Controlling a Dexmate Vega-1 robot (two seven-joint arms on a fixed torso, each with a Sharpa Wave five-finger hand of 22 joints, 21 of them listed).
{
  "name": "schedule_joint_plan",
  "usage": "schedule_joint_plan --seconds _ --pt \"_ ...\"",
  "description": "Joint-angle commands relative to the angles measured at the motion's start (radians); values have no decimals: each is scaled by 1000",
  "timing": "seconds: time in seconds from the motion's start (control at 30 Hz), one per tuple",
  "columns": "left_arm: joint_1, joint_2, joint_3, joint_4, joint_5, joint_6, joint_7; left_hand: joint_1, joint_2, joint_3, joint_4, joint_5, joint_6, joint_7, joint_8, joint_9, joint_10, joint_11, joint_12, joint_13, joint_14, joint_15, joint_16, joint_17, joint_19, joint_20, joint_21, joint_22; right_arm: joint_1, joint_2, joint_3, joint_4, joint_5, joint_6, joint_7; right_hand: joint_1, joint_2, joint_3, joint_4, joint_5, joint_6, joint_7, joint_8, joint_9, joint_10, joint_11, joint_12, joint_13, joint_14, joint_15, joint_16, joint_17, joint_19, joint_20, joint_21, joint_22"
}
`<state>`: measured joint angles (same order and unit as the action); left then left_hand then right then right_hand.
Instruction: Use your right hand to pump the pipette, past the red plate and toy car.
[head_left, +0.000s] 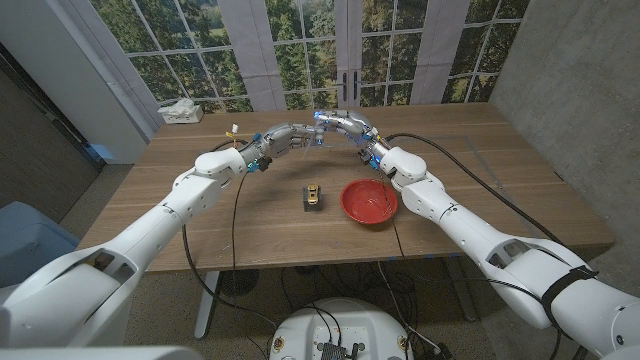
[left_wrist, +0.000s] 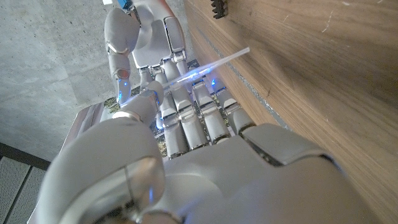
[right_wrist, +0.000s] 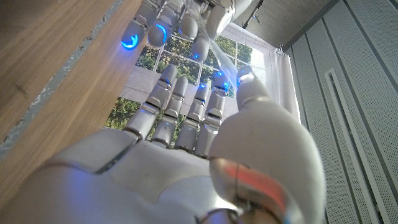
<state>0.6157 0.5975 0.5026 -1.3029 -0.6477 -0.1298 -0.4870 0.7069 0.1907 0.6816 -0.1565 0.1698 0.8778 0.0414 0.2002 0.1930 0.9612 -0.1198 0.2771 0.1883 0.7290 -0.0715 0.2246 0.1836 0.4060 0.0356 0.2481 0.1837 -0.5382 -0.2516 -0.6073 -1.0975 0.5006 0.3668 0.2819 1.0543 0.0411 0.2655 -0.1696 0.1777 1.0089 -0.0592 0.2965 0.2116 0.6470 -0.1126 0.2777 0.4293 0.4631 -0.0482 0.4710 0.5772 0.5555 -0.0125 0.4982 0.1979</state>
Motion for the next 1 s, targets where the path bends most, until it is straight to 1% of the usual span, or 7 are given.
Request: schedule_joint_plan --seconds 0.03,0.23,0.33,0.37,0.53,0.7,1.0 --pt "-24 -16 11 35 1 2 -18 -1 -2 -7 1 0 20 16 0 3 41 -38 -3 5 7 -120 -2 6 8 -1 3 4 15 31 5 49 23 35 11 15 3 6 6 2 26 0 13 4 14 -5 7 3 16 -139 6 3 9 -7 8 3" --pt "-35 -25 13 53 1 1 -28 0 -2 -8 0 0 20 16 -1 3 41 -38 -4 5 6 -120 -2 6 8 0 2 5 22 34 5 61 24 35 19 20 5 9 5 3 59 8 24 4 25 -2 10 3 21 -141 4 1 8 -7 11 3" --pt "-40 -29 15 60 2 -1 -31 0 -2 -8 0 0 20 16 -1 3 41 -38 -5 5 7 -119 -2 6 9 0 2 5 25 36 5 70 22 42 22 21 5 9 6 3 77 5 29 4 33 0 13 3 22 -139 3 1 7 -7 13 3" --pt "-41 -31 15 63 2 -2 -31 0 -2 -8 0 0 20 16 -2 3 41 -38 -5 5 6 -119 -2 6 9 0 2 5 27 37 5 73 23 42 24 22 5 10 6 3 85 9 31 4 40 5 15 3 22 -139 3 1 6 -7 14 3" --pt "-46 -35 16 68 5 -2 -32 1 -1 -8 0 0 20 17 -2 3 43 -33 -6 5 8 -117 -2 7 8 1 2 5 34 44 7 94 28 54 38 25 10 13 6 5 100 4 35 3 48 5 18 2 25 -137 3 1 5 -6 16 4" --pt "-48 -37 16 69 8 -4 -29 1 -1 -9 -1 1 21 18 -2 3 43 -33 -7 5 7 -117 -2 7 8 1 2 5 41 50 11 114 38 60 57 27 17 16 8 8 109 8 36 2 53 8 19 2 28 -137 2 1 3 -5 18 4" --pt "-51 -36 19 64 18 -3 -20 4 -5 -12 -5 1 19 10 -3 3 39 -35 -11 5 5 -116 -2 8 8 3 1 5 42 53 17 123 40 68 57 31 21 21 7 12 117 11 36 2 59 9 21 2 34 -135 0 -1 1 -3 22 4"
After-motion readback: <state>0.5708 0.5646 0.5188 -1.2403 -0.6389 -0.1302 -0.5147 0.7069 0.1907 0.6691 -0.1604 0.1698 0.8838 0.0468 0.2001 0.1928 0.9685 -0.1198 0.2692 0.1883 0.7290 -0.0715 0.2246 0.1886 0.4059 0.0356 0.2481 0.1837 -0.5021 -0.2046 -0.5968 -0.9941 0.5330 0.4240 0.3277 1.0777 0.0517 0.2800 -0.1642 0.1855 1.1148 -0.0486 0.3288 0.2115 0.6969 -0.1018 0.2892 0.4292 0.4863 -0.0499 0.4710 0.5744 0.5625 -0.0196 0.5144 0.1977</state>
